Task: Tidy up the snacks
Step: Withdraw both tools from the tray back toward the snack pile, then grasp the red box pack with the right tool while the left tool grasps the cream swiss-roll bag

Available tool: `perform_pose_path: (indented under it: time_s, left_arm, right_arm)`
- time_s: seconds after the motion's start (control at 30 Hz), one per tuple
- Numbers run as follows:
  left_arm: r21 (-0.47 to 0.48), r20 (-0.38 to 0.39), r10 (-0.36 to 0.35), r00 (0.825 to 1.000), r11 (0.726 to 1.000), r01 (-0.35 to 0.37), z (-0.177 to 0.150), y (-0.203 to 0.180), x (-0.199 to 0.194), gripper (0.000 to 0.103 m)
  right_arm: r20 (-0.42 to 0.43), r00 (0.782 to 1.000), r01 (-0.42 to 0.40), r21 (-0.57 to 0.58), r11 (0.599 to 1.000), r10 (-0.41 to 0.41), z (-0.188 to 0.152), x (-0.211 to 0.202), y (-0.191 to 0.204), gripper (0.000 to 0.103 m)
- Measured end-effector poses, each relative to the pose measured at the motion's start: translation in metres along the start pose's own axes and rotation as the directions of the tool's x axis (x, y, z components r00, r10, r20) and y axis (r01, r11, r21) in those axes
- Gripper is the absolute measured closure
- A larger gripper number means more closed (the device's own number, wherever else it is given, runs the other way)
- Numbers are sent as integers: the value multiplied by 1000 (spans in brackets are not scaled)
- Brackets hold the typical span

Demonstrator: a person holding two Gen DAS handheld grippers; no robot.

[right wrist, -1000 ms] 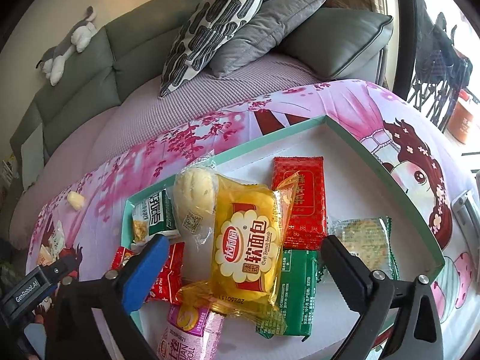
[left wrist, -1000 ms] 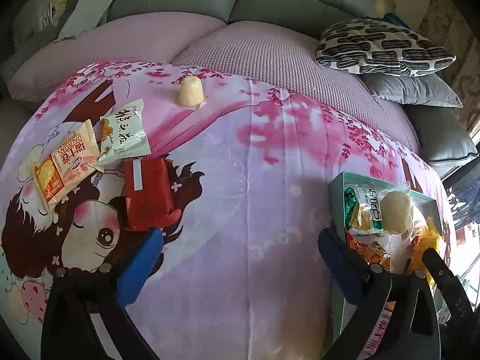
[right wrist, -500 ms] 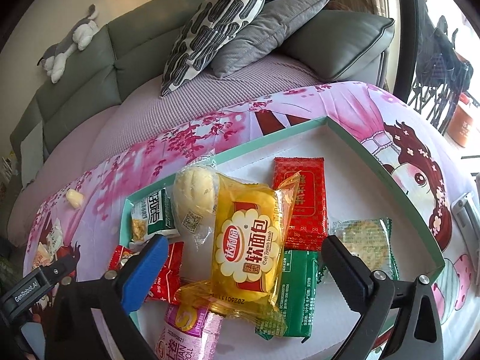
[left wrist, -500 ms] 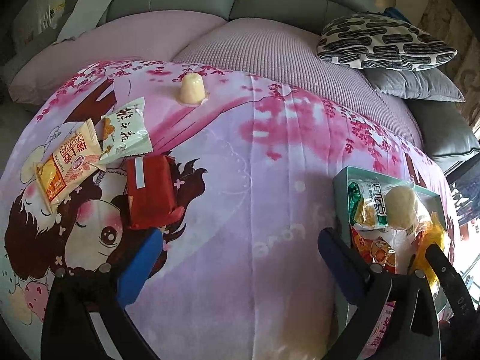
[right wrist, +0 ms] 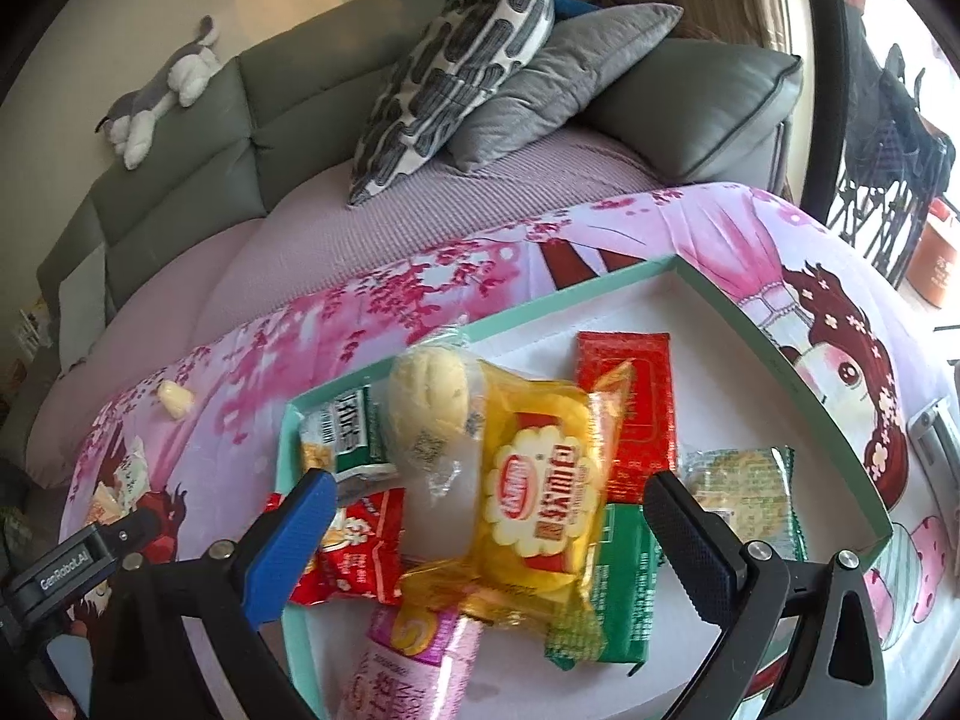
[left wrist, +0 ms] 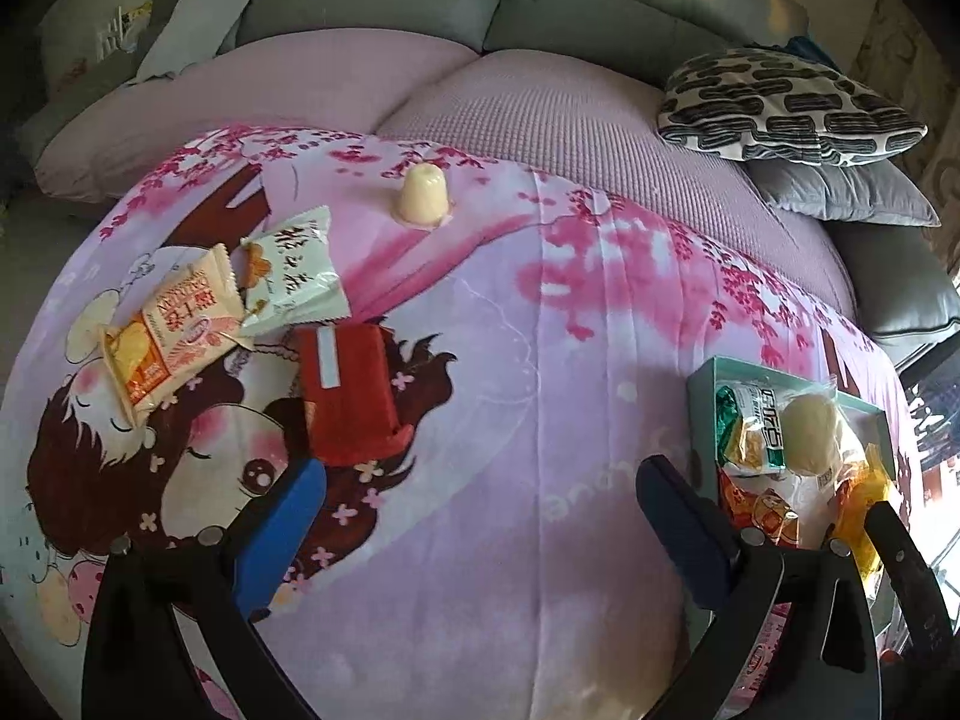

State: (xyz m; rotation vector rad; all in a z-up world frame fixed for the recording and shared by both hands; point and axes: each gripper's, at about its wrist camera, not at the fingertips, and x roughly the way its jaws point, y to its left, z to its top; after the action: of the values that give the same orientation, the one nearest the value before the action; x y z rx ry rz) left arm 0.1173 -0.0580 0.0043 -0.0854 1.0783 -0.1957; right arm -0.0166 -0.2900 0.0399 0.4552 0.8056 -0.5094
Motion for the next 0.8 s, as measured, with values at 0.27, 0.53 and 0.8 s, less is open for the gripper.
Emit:
perform_pose_path:
  time_s: [0.27,0.53,0.8]
  left_arm:
    - [-36,35,57,998,998,-55,6,24,-9,0]
    - [-88,69,132,989,988,-125,14,59,-22,0]
    - [-151,65,168,984,976,-157,18,96,-27,0]
  right_arm:
    - [30,998,-45,-66,997,47,-2,-9,24,0]
    - [67,993,-90,-141,986,100,-7,-24,53,0]
    - [12,987,-154,-210,965,160,-23,-18,84,0]
